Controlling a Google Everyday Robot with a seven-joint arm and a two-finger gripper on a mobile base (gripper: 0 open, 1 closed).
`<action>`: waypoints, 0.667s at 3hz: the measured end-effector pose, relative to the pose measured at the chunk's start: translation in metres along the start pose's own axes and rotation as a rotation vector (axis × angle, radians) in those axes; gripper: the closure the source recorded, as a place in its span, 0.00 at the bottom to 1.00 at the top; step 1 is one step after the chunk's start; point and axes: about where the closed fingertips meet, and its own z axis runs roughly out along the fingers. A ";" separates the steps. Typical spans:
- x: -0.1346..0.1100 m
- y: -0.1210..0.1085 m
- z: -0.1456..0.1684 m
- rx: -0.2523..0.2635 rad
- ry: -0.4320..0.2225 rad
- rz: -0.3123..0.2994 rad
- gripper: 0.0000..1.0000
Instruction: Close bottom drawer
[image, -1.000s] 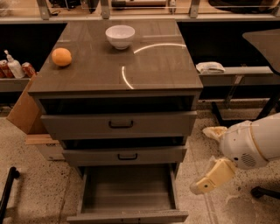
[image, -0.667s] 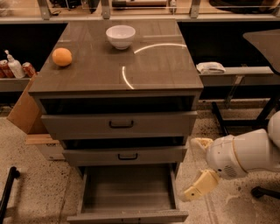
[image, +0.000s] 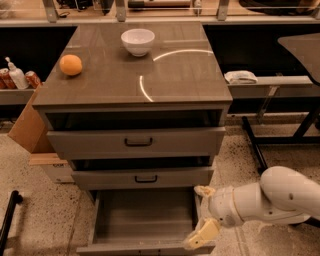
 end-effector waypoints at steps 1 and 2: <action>0.013 -0.001 0.014 -0.029 -0.015 0.029 0.00; 0.013 -0.001 0.015 -0.029 -0.015 0.028 0.00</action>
Offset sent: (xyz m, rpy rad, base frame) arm -0.0027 0.0042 -0.0185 0.0276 0.0338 0.0002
